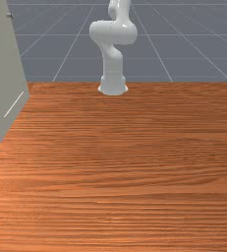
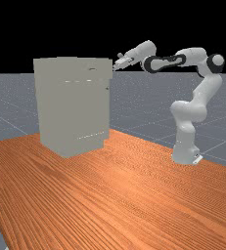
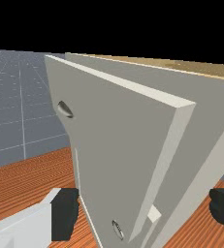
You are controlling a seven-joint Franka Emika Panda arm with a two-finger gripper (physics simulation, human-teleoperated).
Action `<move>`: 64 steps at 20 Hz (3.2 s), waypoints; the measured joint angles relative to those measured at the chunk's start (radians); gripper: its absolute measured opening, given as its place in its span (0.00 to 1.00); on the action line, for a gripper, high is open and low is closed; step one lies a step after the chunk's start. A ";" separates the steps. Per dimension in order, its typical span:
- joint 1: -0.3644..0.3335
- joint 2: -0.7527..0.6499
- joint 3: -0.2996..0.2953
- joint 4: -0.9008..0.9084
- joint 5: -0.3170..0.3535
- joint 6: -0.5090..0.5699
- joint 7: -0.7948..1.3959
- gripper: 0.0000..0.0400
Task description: Open the drawer
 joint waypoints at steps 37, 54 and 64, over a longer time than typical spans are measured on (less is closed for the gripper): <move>-0.047 -0.018 0.158 -0.133 0.014 0.164 0.128 0.51; -0.135 -0.074 0.362 -0.112 -0.055 -0.019 0.739 0.56; -0.141 -0.079 0.495 -0.036 -0.156 -0.258 1.206 0.82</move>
